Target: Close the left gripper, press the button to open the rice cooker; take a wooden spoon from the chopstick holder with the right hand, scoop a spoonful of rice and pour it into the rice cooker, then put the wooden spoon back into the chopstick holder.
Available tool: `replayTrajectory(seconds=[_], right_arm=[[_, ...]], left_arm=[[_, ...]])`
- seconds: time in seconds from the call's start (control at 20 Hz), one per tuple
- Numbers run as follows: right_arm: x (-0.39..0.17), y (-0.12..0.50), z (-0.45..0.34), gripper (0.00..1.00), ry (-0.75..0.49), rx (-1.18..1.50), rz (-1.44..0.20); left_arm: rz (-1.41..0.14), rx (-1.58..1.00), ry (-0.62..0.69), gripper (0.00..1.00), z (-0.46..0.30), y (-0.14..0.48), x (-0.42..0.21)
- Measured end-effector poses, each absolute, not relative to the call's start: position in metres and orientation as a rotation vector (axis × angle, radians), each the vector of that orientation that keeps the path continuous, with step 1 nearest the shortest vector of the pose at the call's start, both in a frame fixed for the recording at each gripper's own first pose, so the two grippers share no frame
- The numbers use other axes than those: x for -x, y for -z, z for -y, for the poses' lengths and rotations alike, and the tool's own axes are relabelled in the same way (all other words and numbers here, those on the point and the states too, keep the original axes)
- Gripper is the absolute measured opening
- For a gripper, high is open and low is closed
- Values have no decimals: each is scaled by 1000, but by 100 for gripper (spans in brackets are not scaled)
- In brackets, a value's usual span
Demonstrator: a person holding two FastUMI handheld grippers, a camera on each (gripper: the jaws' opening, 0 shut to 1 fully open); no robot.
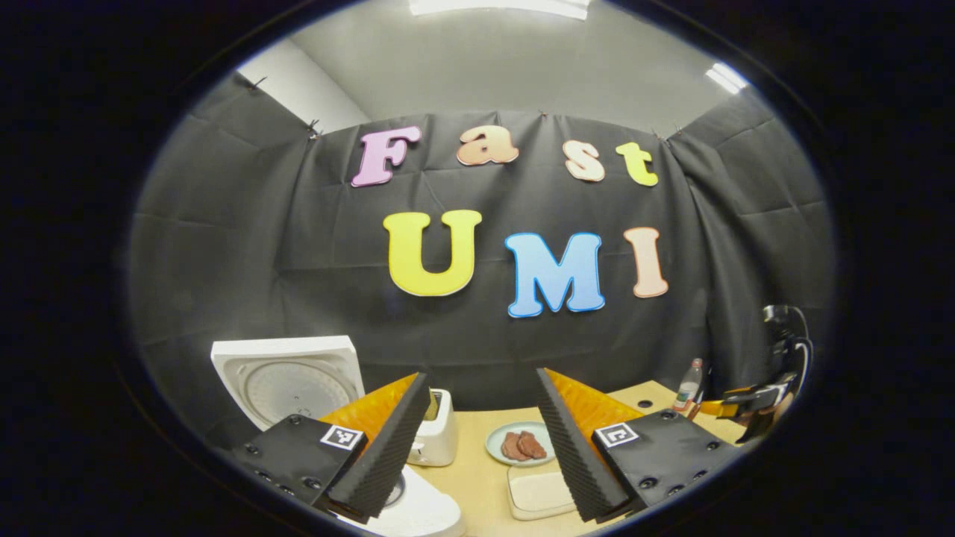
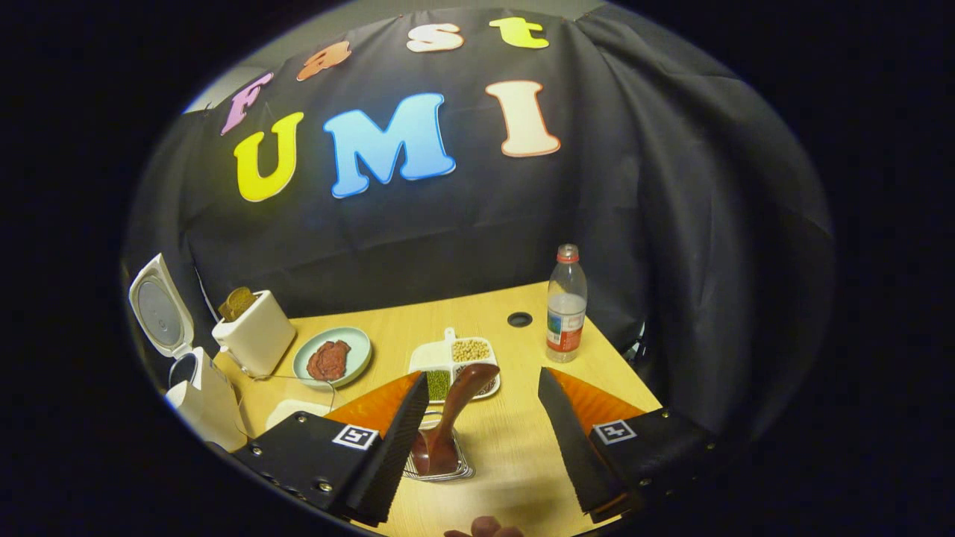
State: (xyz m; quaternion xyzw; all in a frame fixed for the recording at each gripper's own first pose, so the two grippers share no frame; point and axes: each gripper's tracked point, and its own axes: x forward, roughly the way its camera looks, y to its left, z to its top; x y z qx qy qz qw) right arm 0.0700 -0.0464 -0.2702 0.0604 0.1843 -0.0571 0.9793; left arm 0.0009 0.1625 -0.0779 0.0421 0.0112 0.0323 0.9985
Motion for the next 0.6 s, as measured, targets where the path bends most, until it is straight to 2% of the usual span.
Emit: replayTrajectory(seconds=[0.3, 0.5, 0.6], right_arm=[[-74, 201, 14, 89, 22, -170, -276], [-79, 172, -18, 89, -64, -190, -252], [-78, 163, -29, 89, -85, -183, -243]], left_arm=[[9, -81, -151, 99, -216, 46, -15], [15, -5, -219, 96, -272, 27, -23], [19, 6, -276, 98, -308, 17, -26]])
